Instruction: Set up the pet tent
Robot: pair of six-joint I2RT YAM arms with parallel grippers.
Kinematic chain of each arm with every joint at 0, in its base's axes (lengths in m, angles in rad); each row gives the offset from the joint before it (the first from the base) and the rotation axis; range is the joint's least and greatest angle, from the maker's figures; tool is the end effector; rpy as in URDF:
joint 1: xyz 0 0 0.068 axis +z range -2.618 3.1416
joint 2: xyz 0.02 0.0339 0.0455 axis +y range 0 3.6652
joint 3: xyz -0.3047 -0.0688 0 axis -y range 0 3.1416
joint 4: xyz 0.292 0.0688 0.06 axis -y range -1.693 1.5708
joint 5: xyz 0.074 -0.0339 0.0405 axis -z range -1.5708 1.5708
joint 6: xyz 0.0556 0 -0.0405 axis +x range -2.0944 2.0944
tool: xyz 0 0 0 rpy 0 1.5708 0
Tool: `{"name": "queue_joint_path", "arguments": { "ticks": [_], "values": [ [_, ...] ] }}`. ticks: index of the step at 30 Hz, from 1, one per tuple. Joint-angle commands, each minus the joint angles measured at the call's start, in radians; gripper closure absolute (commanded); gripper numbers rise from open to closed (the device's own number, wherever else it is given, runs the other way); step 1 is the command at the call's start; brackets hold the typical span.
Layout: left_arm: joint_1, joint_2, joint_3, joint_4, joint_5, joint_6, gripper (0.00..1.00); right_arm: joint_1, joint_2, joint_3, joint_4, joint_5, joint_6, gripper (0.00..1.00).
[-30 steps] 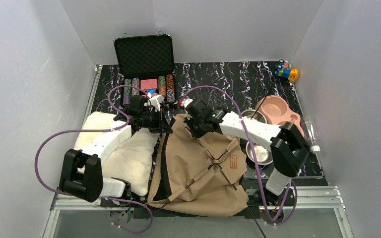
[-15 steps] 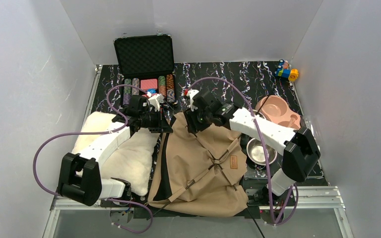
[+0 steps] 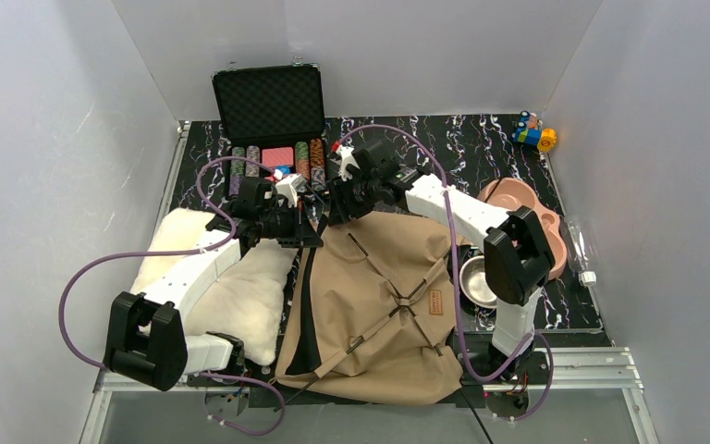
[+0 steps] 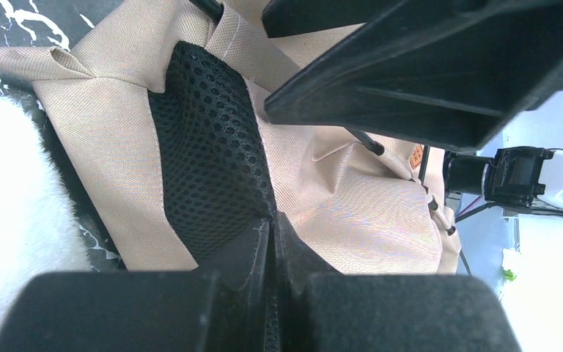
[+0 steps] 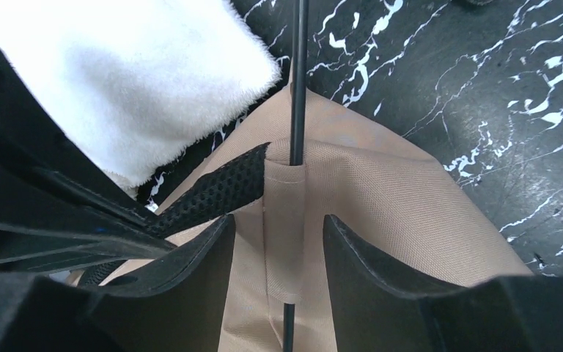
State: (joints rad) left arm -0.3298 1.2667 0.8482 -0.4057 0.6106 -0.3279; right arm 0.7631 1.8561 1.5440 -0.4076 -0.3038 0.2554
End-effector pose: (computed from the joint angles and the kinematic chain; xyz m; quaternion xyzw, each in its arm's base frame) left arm 0.2746 -0.1277 0.2526 0.1105 0.8880 -0.3772 0.2388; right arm 0.3481 0.3560 0.2896 -0.2866 0.8558 0.3193 0.2891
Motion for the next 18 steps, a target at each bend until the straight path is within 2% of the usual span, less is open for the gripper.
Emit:
{"name": "queue_joint_path", "arguments": {
  "ticks": [1,7,13,14,15,16,17,18],
  "values": [
    [-0.007,-0.049,-0.003,0.028,0.028,0.016,1.0,-0.017,0.025,0.07,0.055,-0.092,-0.004,0.45],
    [-0.008,-0.051,-0.003,0.028,0.029,0.015,1.0,-0.018,0.071,0.082,0.076,-0.187,0.018,0.49],
    [-0.011,-0.055,-0.004,0.028,0.023,0.015,1.0,-0.018,0.08,0.045,0.122,-0.261,0.058,0.6],
    [-0.011,-0.055,-0.005,0.028,0.023,0.015,1.0,-0.018,0.074,0.034,0.129,-0.265,0.062,0.67],
    [-0.011,-0.056,-0.005,0.028,0.021,0.016,1.0,-0.018,0.064,0.017,0.135,-0.266,0.068,0.76],
    [-0.013,-0.057,-0.004,0.028,0.021,0.016,1.0,-0.018,0.049,0.0,0.144,-0.265,0.073,0.91],
    [-0.012,-0.06,-0.004,0.026,0.019,0.016,1.0,-0.018,0.032,-0.024,0.153,-0.255,0.081,0.99],
    [-0.012,-0.061,-0.002,0.023,0.014,0.017,1.0,-0.018,0.007,-0.054,0.165,-0.238,0.087,0.99]
  ]
}}
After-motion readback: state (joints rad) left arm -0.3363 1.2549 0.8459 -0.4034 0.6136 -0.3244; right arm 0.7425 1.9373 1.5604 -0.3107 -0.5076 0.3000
